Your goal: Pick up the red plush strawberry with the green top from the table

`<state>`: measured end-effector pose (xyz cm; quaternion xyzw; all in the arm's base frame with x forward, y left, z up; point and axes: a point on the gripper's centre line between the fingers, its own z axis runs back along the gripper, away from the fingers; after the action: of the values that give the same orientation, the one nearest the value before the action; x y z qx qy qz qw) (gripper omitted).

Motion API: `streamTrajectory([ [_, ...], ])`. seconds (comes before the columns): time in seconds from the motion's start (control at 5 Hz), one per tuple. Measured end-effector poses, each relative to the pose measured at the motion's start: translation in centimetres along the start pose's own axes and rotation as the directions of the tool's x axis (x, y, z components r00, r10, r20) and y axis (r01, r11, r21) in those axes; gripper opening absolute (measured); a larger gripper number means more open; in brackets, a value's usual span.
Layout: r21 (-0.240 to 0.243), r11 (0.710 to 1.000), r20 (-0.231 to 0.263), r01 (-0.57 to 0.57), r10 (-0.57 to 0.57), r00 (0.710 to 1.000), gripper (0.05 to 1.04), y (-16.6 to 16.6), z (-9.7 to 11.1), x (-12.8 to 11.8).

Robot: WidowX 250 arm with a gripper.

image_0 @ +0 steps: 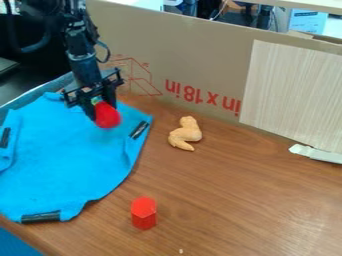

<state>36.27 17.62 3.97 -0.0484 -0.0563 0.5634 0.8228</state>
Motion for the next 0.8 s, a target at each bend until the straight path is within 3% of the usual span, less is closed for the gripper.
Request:
streamTrajectory([
  [0.2, -0.008, 1.000, 0.021, 0.004, -0.004, 1.000, 0.522, 0.5, 0.7, 0.4],
  [0.4, -0.011, 0.996, 0.016, -0.085, 0.086, 0.996, 0.522, 3.7, 1.2, 2.8],
  [0.6, -0.025, 0.994, 0.038, -0.108, 0.109, 0.993, 0.522, 4.5, 2.4, 4.6],
  [0.8, -0.021, 0.989, 0.037, -0.145, 0.145, 0.989, 0.522, 4.4, 2.2, 6.2],
])
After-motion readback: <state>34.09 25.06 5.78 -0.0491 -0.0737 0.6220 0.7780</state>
